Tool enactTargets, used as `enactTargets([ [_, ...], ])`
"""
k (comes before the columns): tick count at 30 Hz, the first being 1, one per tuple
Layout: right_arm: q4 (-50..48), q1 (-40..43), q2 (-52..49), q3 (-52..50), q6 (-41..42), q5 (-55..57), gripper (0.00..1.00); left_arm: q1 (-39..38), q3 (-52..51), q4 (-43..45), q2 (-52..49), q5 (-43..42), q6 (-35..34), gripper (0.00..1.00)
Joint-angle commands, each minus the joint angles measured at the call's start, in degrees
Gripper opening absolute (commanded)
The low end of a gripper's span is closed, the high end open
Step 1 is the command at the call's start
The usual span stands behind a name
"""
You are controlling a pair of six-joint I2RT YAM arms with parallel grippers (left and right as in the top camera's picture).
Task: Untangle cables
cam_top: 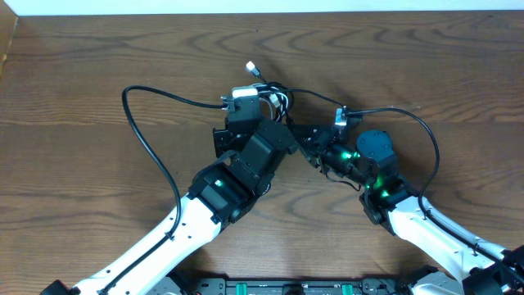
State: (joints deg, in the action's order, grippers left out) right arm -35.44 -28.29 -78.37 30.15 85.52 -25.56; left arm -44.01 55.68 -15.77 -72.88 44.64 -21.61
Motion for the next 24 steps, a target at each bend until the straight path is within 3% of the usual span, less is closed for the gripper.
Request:
enactTargets([
  [1, -0.44, 0.24, -0.39, 0.07, 2.71, 2.21, 0.29, -0.22, -0.07, -0.13, -0.11, -2.03, 0.59, 0.08],
  [19, 2.01, 0.24, -0.42, 0.07, 2.78, 6.01, 0.26, -3.34, -0.07, 0.02, -0.09, -8.22, 0.59, 0.08],
  [24, 3.37, 0.24, -0.42, 0.07, 2.75, 5.99, 0.11, -3.87, -0.07, 0.85, -0.04, -8.22, 0.59, 0.08],
])
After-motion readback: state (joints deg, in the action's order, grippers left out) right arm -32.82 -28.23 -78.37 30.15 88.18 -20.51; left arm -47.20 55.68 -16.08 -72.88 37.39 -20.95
